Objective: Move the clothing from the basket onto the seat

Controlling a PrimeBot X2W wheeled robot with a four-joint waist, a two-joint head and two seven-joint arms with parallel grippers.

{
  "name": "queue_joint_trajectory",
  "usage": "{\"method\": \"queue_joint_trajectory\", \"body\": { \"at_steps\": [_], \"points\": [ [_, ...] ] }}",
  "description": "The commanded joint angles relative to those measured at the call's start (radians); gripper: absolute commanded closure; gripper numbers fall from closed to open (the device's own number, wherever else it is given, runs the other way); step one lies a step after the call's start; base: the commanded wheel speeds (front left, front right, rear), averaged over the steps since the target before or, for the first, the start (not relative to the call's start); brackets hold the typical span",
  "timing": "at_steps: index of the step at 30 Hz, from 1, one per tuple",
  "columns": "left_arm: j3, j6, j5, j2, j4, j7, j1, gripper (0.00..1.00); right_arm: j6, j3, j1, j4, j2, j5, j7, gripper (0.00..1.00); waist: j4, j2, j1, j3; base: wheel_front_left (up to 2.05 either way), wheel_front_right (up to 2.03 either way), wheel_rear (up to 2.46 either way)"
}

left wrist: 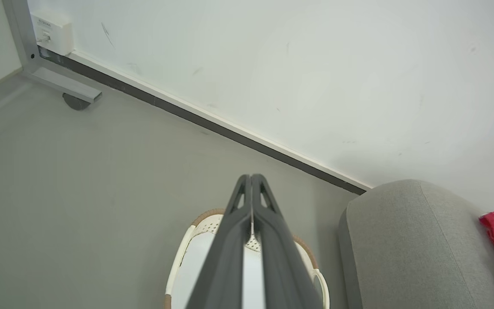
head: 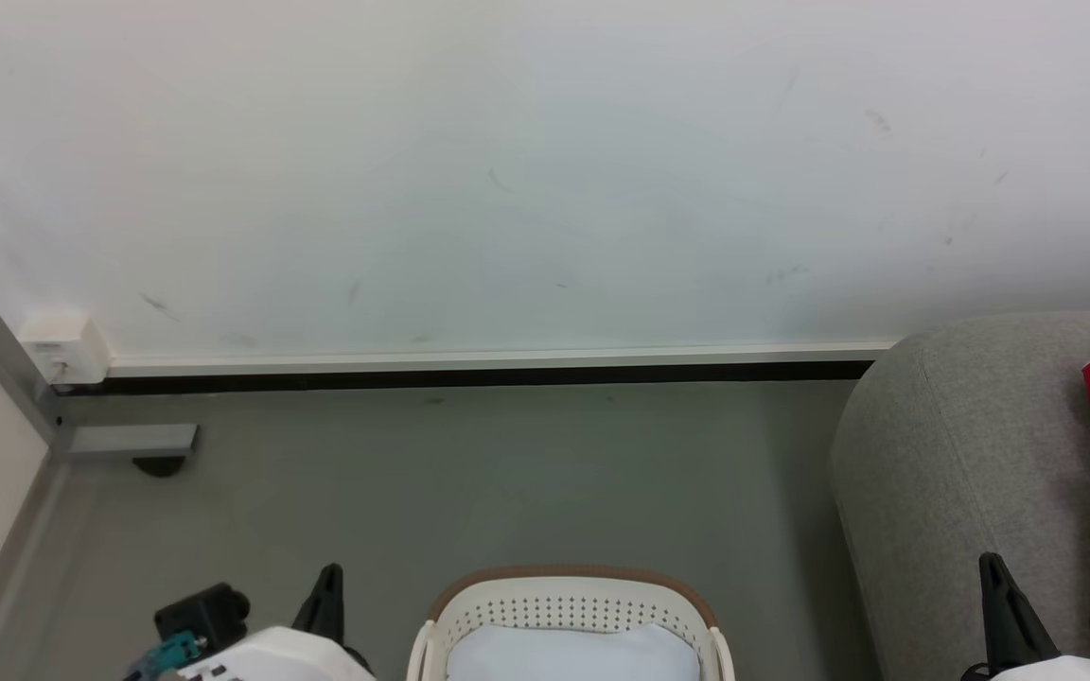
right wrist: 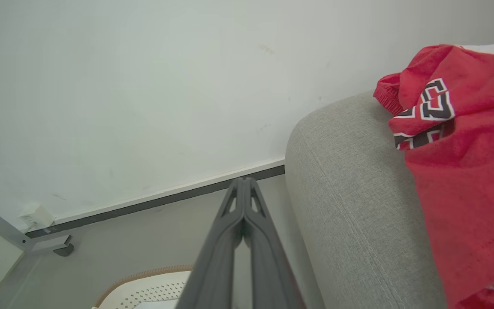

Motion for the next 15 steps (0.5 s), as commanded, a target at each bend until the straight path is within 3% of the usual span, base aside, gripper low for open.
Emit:
{"method": "queue_joint_trajectory", "body": {
  "at_steps": [1,15],
  "points": [
    [0.034,-0.017,-0.042,-0.002,-0.016,0.012,-0.01,1.0,0.0,-0.009,-0.014,-0.026,-0.004,0.058,0.012,1.0,0.0,0.0,0.0,0.001,0.0,0.0,0.0],
    [0.132,-0.089,-0.176,-0.039,-0.024,0.062,0.001,1.0,-0.001,-0.025,-0.012,-0.062,0.005,0.263,0.062,1.0,0.001,0.0,0.0,0.006,0.0,0.0,0.0]
  ]
}}
